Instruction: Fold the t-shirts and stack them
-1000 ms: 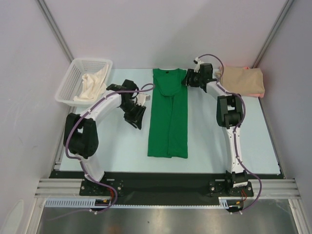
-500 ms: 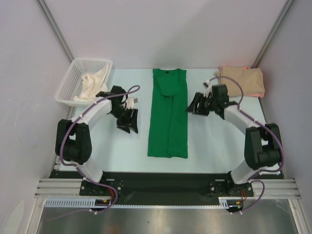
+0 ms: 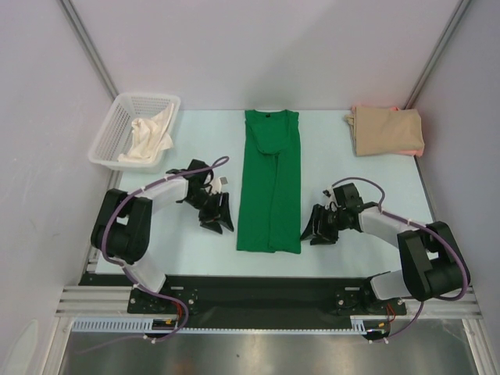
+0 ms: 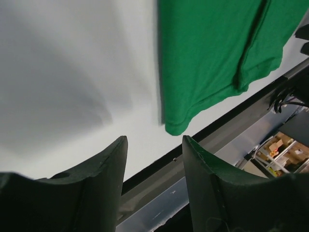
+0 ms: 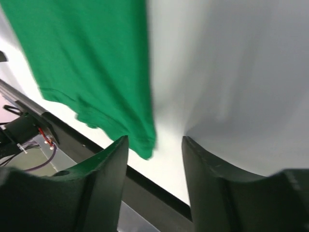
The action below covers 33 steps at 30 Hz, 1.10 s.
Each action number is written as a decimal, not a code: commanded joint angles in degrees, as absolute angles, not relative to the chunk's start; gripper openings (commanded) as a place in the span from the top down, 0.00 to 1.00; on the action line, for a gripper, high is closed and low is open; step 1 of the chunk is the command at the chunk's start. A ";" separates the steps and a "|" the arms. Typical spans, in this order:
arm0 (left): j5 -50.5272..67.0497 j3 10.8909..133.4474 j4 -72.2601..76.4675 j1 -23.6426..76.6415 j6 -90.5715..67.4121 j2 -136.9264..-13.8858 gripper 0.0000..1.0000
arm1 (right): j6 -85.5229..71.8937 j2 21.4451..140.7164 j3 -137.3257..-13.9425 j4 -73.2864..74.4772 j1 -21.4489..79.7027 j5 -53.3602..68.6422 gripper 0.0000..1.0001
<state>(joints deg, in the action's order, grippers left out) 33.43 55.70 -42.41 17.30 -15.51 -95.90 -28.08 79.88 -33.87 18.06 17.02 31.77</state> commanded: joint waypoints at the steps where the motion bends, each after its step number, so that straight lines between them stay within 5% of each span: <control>1: 35.42 55.90 -37.19 20.91 -17.75 -96.85 0.46 | -30.23 78.05 -31.91 19.25 17.31 29.71 0.48; 14: 33.57 53.70 -35.77 25.13 -18.02 -100.20 0.57 | -30.32 80.68 -31.20 18.37 21.00 29.44 0.53; 33: 32.69 55.72 -35.51 29.62 -16.70 -101.42 0.61 | -30.06 85.08 -30.76 14.24 22.85 31.46 0.57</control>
<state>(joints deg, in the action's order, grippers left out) 33.17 54.13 -36.49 28.93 -17.02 -100.66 -31.09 83.24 -32.14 14.68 21.80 35.22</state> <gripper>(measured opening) 0.402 0.434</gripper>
